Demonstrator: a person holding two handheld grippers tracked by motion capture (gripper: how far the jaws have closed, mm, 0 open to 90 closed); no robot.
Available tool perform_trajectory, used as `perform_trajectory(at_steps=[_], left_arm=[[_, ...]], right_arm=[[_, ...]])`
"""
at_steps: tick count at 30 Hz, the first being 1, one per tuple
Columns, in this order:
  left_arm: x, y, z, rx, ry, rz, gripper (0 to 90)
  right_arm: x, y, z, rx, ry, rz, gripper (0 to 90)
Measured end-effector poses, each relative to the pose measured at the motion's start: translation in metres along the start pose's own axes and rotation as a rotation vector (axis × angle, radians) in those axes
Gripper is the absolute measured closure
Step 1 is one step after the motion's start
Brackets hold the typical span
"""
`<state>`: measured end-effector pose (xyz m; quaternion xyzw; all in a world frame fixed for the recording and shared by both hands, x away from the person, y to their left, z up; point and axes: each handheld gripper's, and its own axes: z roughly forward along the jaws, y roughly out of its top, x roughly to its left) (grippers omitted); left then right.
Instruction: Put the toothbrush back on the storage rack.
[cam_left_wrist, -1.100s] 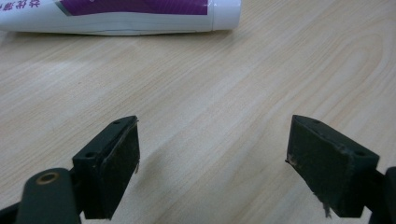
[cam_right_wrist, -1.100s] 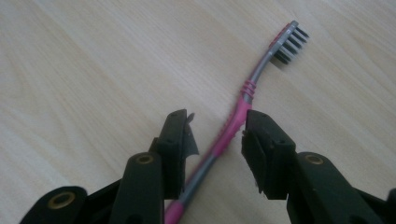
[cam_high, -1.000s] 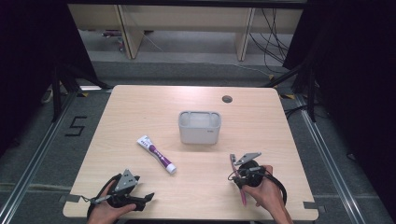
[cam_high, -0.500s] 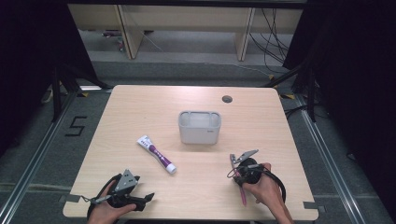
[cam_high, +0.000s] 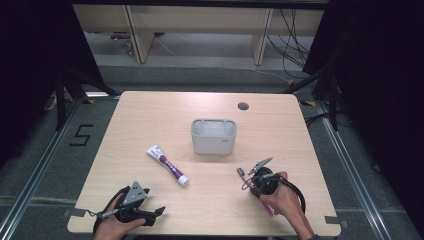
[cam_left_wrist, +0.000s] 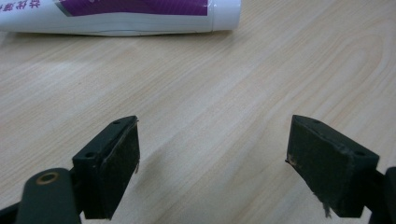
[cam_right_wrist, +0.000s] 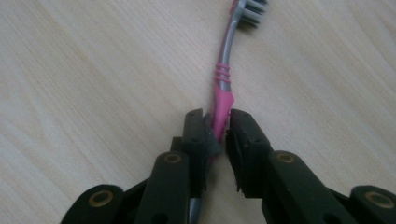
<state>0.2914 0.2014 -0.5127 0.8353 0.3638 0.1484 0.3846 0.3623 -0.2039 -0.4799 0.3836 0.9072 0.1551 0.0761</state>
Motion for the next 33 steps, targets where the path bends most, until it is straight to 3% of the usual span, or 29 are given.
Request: perform_trajectory(at_steps=[1, 9, 15, 17, 18, 21, 23, 25, 27, 29, 33], left_arm=[[0.0, 0.0, 0.0, 0.003, -0.002, 0.002, 16.7], [0.0, 0.0, 0.0, -0.001, -0.002, 0.0, 16.7], [0.0, 0.0, 0.0, 0.002, -0.005, 0.003, 16.7], [0.0, 0.0, 0.0, 0.002, -0.005, 0.004, 16.7], [-0.001, 0.0, 0.0, 0.003, -0.005, 0.004, 16.8], [0.0, 0.0, 0.0, 0.001, -0.004, 0.002, 16.7], [0.0, 0.0, 0.0, 0.002, -0.008, 0.006, 16.7], [0.0, 0.0, 0.0, 0.001, -0.007, 0.005, 16.8], [-0.001, 0.0, 0.0, 0.001, -0.005, 0.001, 16.8], [0.0, -0.001, 0.0, -0.002, -0.007, 0.005, 16.7], [0.0, 0.0, 0.001, 0.0, -0.008, 0.006, 16.8]], right_arm=[[-0.003, 0.001, 0.001, -0.008, 0.002, -0.044, 78.2], [-0.007, 0.011, 0.001, 0.07, 0.032, -0.072, 81.0], [-0.007, 0.015, 0.002, 0.103, 0.025, -0.086, 81.3], [-0.006, 0.017, 0.002, 0.115, 0.013, -0.101, 81.5], [-0.008, 0.019, 0.003, 0.118, 0.017, -0.14, 81.6], [-0.006, 0.021, 0.003, 0.142, 0.004, -0.119, 81.7], [-0.01, 0.023, 0.005, 0.158, 0.007, -0.172, 81.9], [-0.007, 0.024, 0.004, 0.181, 0.006, -0.151, 82.4], [-0.005, 0.025, 0.003, 0.184, -0.006, -0.158, 82.7], [-0.007, 0.023, 0.004, 0.185, 0.006, -0.203, 82.8], [-0.007, 0.019, 0.0, 0.165, 0.0, -0.218, 83.1]])
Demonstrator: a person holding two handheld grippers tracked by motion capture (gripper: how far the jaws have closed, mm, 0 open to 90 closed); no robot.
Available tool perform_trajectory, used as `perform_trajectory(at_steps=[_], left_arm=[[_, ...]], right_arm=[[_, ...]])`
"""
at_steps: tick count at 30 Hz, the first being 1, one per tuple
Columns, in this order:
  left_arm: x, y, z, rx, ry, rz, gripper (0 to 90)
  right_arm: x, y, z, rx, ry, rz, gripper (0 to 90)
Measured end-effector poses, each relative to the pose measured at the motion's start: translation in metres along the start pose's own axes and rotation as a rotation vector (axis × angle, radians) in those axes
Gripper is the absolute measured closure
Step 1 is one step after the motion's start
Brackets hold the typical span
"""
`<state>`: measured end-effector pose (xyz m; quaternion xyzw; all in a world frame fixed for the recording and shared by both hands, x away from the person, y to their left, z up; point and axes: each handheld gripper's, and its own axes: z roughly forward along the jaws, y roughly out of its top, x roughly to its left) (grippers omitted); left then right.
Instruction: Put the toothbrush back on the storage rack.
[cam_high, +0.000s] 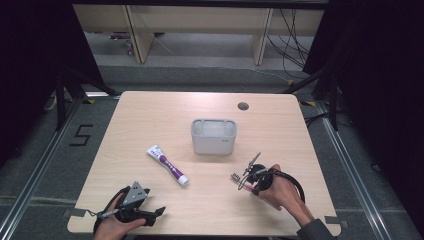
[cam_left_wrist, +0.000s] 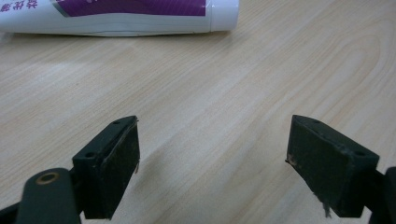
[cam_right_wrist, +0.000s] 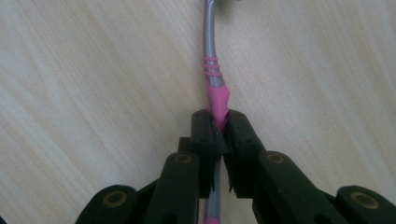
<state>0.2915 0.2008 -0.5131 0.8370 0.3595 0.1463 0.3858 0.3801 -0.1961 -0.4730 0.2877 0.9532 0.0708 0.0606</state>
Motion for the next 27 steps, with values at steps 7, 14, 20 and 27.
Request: perform_trajectory(at_steps=[7, 14, 20, 27], left_arm=[[0.0, 0.0, 0.001, -0.012, 0.004, -0.016, 16.8], [0.001, 0.0, -0.001, -0.015, 0.006, -0.01, 16.8], [0.001, 0.0, 0.0, -0.019, 0.007, -0.017, 16.7], [0.001, 0.0, 0.0, -0.018, 0.007, -0.007, 16.8]], right_arm=[[0.0, -0.008, -0.039, -0.115, -0.015, 0.006, 83.2], [-0.002, -0.003, -0.068, -0.274, -0.039, 0.047, 83.1], [-0.008, 0.005, -0.084, -0.424, -0.047, 0.073, 83.1], [-0.021, 0.017, -0.1, -0.583, -0.032, 0.093, 83.1]])
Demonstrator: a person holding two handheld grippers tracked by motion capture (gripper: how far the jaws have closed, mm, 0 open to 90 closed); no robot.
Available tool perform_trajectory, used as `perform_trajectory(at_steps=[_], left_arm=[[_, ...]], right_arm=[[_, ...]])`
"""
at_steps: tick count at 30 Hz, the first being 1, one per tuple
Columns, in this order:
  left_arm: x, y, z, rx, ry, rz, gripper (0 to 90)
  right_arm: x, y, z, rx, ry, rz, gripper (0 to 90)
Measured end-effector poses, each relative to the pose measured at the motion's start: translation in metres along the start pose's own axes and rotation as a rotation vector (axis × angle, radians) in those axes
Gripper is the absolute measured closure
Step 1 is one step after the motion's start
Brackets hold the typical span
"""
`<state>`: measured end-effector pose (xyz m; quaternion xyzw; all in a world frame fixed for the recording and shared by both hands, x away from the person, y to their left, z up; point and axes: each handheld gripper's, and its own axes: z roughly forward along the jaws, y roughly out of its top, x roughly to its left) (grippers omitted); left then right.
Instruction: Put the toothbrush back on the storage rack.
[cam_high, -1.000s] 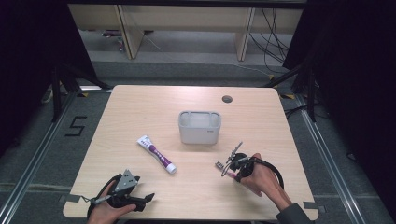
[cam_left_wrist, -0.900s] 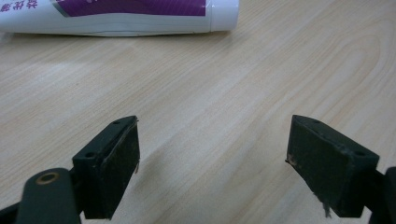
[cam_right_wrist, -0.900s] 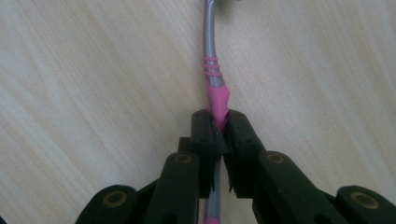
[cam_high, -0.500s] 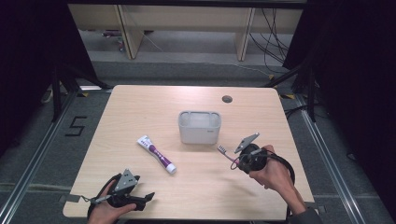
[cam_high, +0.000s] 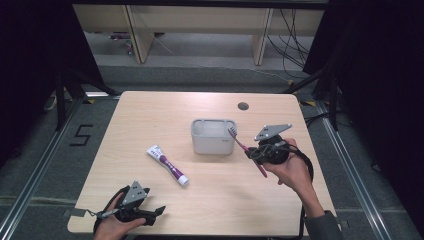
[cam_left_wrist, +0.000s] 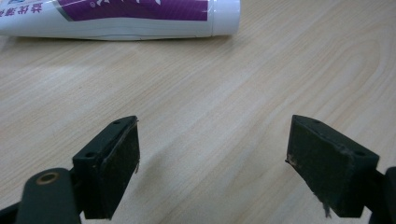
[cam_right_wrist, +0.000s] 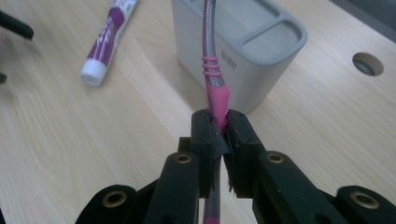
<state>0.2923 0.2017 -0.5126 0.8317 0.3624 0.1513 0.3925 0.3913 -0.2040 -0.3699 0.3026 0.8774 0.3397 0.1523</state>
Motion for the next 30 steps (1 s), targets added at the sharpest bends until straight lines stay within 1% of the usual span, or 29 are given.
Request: perform_trajectory(at_steps=[1, 2, 3, 4, 5, 6, 7, 8, 9, 10, 11, 12, 13, 14, 15, 16, 17, 18, 19, 20, 21, 23, 24, 26, 27, 28, 29, 30], left_arm=[[0.0, 0.0, 0.0, 0.005, 0.001, 0.008, 16.8], [-0.001, 0.0, 0.0, -0.007, -0.007, -0.006, 16.7], [0.0, 0.0, 0.0, 0.002, 0.001, 0.0, 16.8], [0.0, 0.0, 0.001, -0.016, -0.007, -0.007, 16.8], [0.0, 0.0, 0.001, -0.016, -0.007, -0.007, 16.8], [0.001, 0.0, 0.0, -0.004, -0.002, 0.009, 16.8], [0.0, 0.0, -0.001, -0.005, -0.006, 0.005, 16.8], [-0.001, 0.0, 0.0, -0.012, -0.007, -0.005, 16.7], [-0.001, 0.0, 0.0, -0.015, -0.007, -0.006, 16.7], [0.001, 0.001, -0.001, -0.001, 0.002, 0.009, 16.8], [0.0, 0.001, 0.0, -0.007, -0.002, 0.003, 16.8], [-0.001, 0.001, 0.0, -0.008, -0.009, 0.001, 16.8], [-0.001, 0.001, 0.0, -0.007, -0.01, 0.003, 16.8], [-0.001, 0.001, 0.0, -0.007, -0.012, 0.004, 16.8], [-0.001, 0.001, 0.0, -0.006, -0.012, 0.005, 16.8], [-0.001, 0.001, -0.001, -0.005, -0.011, 0.005, 16.8], [-0.001, 0.001, -0.001, -0.006, -0.011, 0.005, 16.8], [-0.001, 0.001, -0.001, -0.005, -0.016, 0.007, 16.7], [-0.001, 0.001, -0.001, -0.002, -0.013, 0.006, 16.7], [-0.001, 0.001, -0.001, -0.007, -0.014, 0.003, 16.8], [-0.001, 0.001, -0.001, -0.007, -0.014, 0.003, 16.8], [-0.001, 0.001, -0.001, -0.014, -0.015, -0.001, 16.8], [-0.001, 0.001, -0.001, -0.016, -0.013, -0.002, 16.8], [-0.001, 0.001, -0.001, -0.011, -0.012, 0.003, 16.7], [-0.001, 0.001, -0.001, -0.014, -0.015, -0.002, 16.7], [-0.002, 0.001, -0.001, -0.011, -0.016, -0.002, 16.8], [-0.002, 0.001, -0.001, -0.011, -0.016, -0.002, 16.7], [-0.002, 0.001, -0.001, -0.014, -0.016, 0.0, 16.7]], right_arm=[[-0.001, 0.003, 0.0, -0.016, 0.001, 0.013, 83.2], [-0.004, 0.008, -0.001, -0.03, 0.003, 0.033, 83.1], [-0.006, 0.011, -0.001, -0.057, -0.004, 0.038, 83.1], [-0.008, 0.013, -0.002, -0.06, 0.005, 0.053, 83.2], [-0.008, 0.013, -0.002, -0.06, 0.005, 0.053, 83.2], [-0.008, 0.015, -0.002, -0.072, 0.01, 0.069, 83.1], [-0.011, 0.017, -0.001, -0.099, 0.008, 0.053, 83.1], [-0.014, 0.02, 0.0, -0.107, 0.013, 0.065, 83.1], [-0.014, 0.02, 0.0, -0.107, 0.013, 0.065, 83.1], [-0.016, 0.024, 0.002, -0.12, 0.004, 0.087, 83.1], [-0.016, 0.024, 0.002, -0.12, 0.004, 0.087, 83.1], [-0.019, 0.029, 0.005, -0.143, 0.01, 0.075, 83.2], [-0.019, 0.029, 0.005, -0.143, 0.01, 0.075, 83.2], [-0.02, 0.032, 0.006, -0.158, 0.002, 0.066, 83.2], [-0.02, 0.035, 0.008, -0.182, 0.004, 0.081, 83.1], [-0.02, 0.038, 0.008, -0.19, 0.015, 0.098, 83.1], [-0.023, 0.041, 0.01, -0.207, 0.004, 0.071, 83.1], [-0.024, 0.046, 0.014, -0.234, -0.002, 0.079, 83.2], [-0.024, 0.046, 0.014, -0.234, -0.002, 0.079, 83.2], [-0.025, 0.051, 0.018, -0.252, 0.006, 0.113, 83.1], [-0.027, 0.054, 0.021, -0.272, -0.007, 0.1, 83.1], [-0.028, 0.057, 0.022, -0.267, 0.0, 0.103, 83.1], [-0.029, 0.062, 0.025, -0.283, -0.004, 0.118, 83.1], [-0.031, 0.065, 0.026, -0.286, -0.005, 0.115, 83.1], [-0.033, 0.068, 0.028, -0.299, -0.018, 0.106, 83.2], [-0.034, 0.073, 0.032, -0.302, -0.006, 0.131, 83.1], [-0.034, 0.073, 0.032, -0.302, -0.006, 0.131, 83.1], [-0.037, 0.077, 0.037, -0.309, -0.009, 0.14, 83.1]])
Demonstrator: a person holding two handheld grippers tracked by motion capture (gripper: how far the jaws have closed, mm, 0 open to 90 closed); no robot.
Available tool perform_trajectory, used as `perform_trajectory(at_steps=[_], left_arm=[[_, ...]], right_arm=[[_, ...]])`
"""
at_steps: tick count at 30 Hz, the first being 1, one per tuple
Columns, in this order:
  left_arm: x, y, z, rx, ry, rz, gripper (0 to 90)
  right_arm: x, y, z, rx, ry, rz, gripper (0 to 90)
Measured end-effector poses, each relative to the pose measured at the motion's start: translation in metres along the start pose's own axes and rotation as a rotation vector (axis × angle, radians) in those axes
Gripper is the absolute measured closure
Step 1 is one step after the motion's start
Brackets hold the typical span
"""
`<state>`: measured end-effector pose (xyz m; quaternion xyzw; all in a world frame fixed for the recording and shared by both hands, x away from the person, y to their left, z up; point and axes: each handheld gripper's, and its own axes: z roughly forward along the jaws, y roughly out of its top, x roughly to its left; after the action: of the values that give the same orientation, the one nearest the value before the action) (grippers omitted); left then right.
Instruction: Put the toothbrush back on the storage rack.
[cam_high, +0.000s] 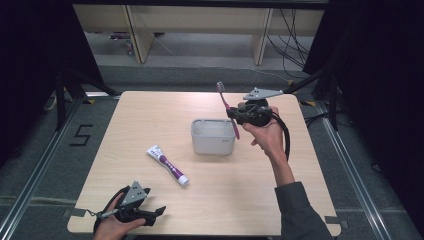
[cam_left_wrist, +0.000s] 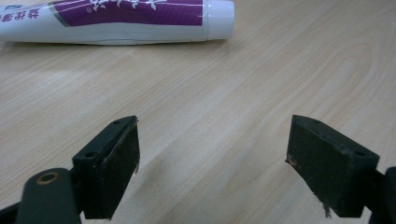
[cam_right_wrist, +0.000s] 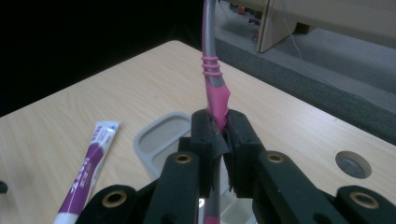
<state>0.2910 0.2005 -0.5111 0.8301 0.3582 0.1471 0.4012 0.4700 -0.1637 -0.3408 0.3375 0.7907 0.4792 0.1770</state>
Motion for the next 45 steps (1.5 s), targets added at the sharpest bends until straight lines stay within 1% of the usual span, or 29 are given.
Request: perform_trajectory(at_steps=[1, 2, 4, 5, 6, 7, 9, 10, 12, 14, 16, 19, 20, 22, 25, 26, 29, 31, 32, 34, 35, 37, 38, 39, 40, 41, 42, 43, 45], left_arm=[[0.0, 0.0, 0.0, 0.0, 0.0, 0.0, 16.8], [0.0, 0.0, 0.0, -0.001, 0.0, 0.0, 16.8], [0.001, 0.0, 0.0, 0.001, -0.006, 0.008, 16.7], [0.001, 0.0, -0.001, 0.005, -0.003, 0.009, 16.7], [0.0, 0.0, -0.001, -0.003, 0.001, -0.005, 16.8], [0.0, 0.0, 0.0, -0.006, 0.001, -0.006, 16.7], [0.001, 0.0, 0.0, -0.006, -0.002, 0.002, 16.7], [0.001, 0.0, -0.001, 0.003, -0.003, 0.003, 16.7], [0.001, 0.0, -0.001, 0.003, -0.004, 0.005, 16.7], [0.001, 0.0, 0.0, 0.001, -0.006, 0.006, 16.8], [0.0, 0.0, -0.001, 0.004, -0.005, 0.006, 16.7], [0.0, 0.0, -0.001, 0.002, -0.002, 0.001, 16.8], [0.0, 0.0, -0.001, 0.002, -0.002, 0.005, 16.8], [0.001, 0.0, -0.002, 0.009, 0.002, 0.009, 16.7], [0.0, 0.0, -0.002, 0.003, 0.006, 0.005, 16.8], [0.0, 0.0, -0.002, 0.003, 0.004, 0.004, 16.8], [0.0, 0.0, -0.002, 0.003, -0.004, 0.0, 16.7], [0.0, 0.0, -0.001, 0.002, -0.004, 0.005, 16.8], [0.0, 0.0, -0.001, 0.003, -0.007, 0.012, 16.8], [0.0, 0.0, -0.001, 0.004, -0.001, 0.007, 16.7], [0.0, 0.0, -0.001, 0.005, -0.005, 0.008, 16.8], [0.0, 0.0, -0.001, 0.003, -0.005, 0.005, 16.7], [0.0, 0.0, -0.001, 0.003, -0.003, 0.006, 16.7], [0.0, 0.0, -0.001, 0.003, 0.0, 0.001, 16.7], [0.0, 0.0, -0.002, 0.003, -0.003, 0.001, 16.7], [0.0, 0.0, -0.001, 0.002, -0.003, 0.001, 16.8], [0.0, 0.0, -0.001, 0.004, -0.003, 0.007, 16.7], [0.0, 0.0, -0.001, 0.003, -0.006, 0.005, 16.8], [0.0, 0.0, -0.001, 0.003, -0.008, 0.009, 16.7]], right_arm=[[0.0, 0.0, 0.0, 0.0, 0.0, 0.0, 83.1], [-0.003, 0.002, 0.006, -0.007, -0.009, 0.012, 83.1], [-0.006, 0.003, 0.01, -0.012, -0.009, 0.005, 83.1], [-0.008, 0.004, 0.013, -0.018, -0.025, 0.013, 83.1], [-0.01, 0.005, 0.015, -0.012, -0.023, 0.018, 83.1], [-0.014, 0.006, 0.021, -0.021, -0.035, 0.057, 83.2], [-0.017, 0.007, 0.024, -0.021, -0.028, 0.046, 83.2], [-0.02, 0.007, 0.028, -0.027, -0.041, 0.069, 83.2], [-0.023, 0.007, 0.031, -0.035, -0.038, 0.077, 83.2], [-0.027, 0.004, 0.036, -0.028, -0.053, 0.081, 83.1], [-0.029, 0.002, 0.041, -0.019, -0.043, 0.101, 83.1], [-0.028, -0.001, 0.045, -0.03, -0.049, 0.1, 83.1], [-0.026, -0.001, 0.049, -0.026, -0.061, 0.089, 83.1], [-0.026, -0.001, 0.051, -0.018, -0.055, 0.082, 83.1], [-0.024, -0.003, 0.053, -0.007, -0.062, 0.096, 83.1], [-0.026, -0.005, 0.054, -0.01, -0.071, 0.065, 83.1], [-0.027, -0.011, 0.057, -0.017, -0.076, 0.085, 83.1], [-0.026, -0.016, 0.058, 0.001, -0.073, 0.112, 83.0], [-0.028, -0.018, 0.059, -0.002, -0.075, 0.091, 83.0], [-0.028, -0.019, 0.058, -0.011, -0.085, 0.087, 83.0], [-0.026, -0.02, 0.059, -0.009, -0.08, 0.114, 83.0], [-0.027, -0.023, 0.061, -0.004, -0.088, 0.112, 83.0], [-0.029, -0.024, 0.062, -0.008, -0.087, 0.093, 83.0], [-0.029, -0.025, 0.062, -0.01, -0.094, 0.094, 83.0], [-0.028, -0.027, 0.063, -0.012, -0.083, 0.127, 83.0], [-0.027, -0.027, 0.062, -0.01, -0.079, 0.135, 83.0], [-0.029, -0.028, 0.063, -0.007, -0.076, 0.109, 82.9], [-0.029, -0.029, 0.063, -0.002, -0.078, 0.105, 82.9], [-0.028, -0.029, 0.063, -0.007, -0.079, 0.12, 82.9]])
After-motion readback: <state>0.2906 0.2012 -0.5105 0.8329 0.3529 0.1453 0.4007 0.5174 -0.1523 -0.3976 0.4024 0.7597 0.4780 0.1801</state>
